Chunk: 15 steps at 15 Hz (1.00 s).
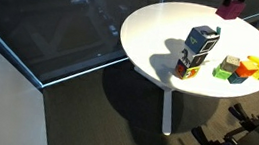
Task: Pick up the pink block and put it on the orange block
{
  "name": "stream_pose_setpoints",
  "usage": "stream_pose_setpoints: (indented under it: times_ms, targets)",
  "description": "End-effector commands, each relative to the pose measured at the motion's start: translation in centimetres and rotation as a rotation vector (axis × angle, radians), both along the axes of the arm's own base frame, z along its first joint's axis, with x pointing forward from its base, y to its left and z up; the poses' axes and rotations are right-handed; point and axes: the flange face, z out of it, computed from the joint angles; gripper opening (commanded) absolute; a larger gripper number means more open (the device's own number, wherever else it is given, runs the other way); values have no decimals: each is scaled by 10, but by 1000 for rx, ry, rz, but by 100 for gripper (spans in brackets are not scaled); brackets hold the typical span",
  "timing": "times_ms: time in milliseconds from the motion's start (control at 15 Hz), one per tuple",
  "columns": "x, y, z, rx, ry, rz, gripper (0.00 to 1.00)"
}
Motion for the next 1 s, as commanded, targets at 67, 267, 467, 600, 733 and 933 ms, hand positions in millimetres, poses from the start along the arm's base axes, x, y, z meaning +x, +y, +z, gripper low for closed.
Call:
stream_pose_setpoints:
  times_ms: [67, 267, 467, 600, 733, 933]
  targets:
    - [-10, -12, -4, -17, -18, -43, 31]
    - [-15, -22, -12, -23, -23, -61, 31]
    - [-21, -33, -22, -30, -25, -92, 31]
    - [-26, -41, -27, -32, -24, -117, 31]
    - [-31, -49, -31, -35, -26, -146, 31]
    - [-39, -61, -37, -39, -29, -205, 31]
